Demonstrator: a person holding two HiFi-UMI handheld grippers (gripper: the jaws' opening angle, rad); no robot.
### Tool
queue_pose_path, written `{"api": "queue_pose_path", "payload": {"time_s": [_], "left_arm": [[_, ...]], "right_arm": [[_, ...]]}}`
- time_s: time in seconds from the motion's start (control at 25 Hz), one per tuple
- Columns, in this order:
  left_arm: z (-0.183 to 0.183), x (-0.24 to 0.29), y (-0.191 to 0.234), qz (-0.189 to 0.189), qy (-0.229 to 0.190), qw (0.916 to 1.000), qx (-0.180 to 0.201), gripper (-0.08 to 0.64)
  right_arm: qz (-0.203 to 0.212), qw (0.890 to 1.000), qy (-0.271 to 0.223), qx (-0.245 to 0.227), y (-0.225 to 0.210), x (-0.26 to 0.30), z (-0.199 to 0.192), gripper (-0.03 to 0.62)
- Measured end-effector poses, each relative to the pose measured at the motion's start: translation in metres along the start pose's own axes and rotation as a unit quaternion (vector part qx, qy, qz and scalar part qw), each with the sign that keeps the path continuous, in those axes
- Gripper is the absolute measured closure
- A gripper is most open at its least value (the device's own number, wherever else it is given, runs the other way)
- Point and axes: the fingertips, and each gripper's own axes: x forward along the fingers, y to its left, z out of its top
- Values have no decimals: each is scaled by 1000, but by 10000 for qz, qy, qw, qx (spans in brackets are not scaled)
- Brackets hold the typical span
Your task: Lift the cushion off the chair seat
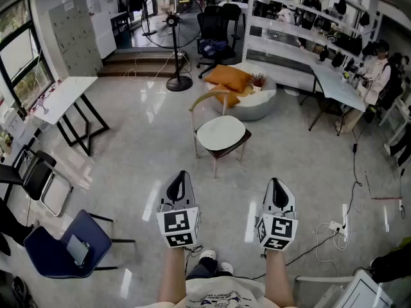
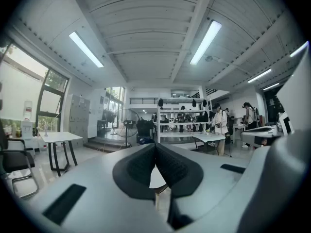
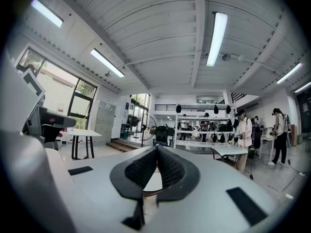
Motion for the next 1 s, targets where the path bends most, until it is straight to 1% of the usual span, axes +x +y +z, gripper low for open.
{"api": "queue_pose_path", "payload": {"time_s": [0.4, 0.64, 0.8, 0.84, 0.88, 1.0], "left_arm": [[1, 4, 2, -27, 57, 10000, -33, 546], [-5, 16, 13, -26, 57, 10000, -33, 546], [-10, 28, 29, 29, 142, 9998, -123, 546], [-11, 32, 33, 6, 155, 9997, -163, 546], [-11, 37, 38, -15, 154, 9997, -198, 530], [-10, 51, 52, -59, 101, 9997, -216, 442]], "right_arm": [[-8, 10000, 11, -2, 1, 4, 4, 581], [-11, 10000, 35, -21, 9, 17, -2, 581], [-74, 10000, -29, 36, 12, 29, -2, 578], [-80, 9999, -39, 58, 13, 33, -2, 558], [-81, 9999, -40, 83, 15, 38, -2, 539], [-44, 9998, -35, 165, 22, 54, -3, 473]]}}
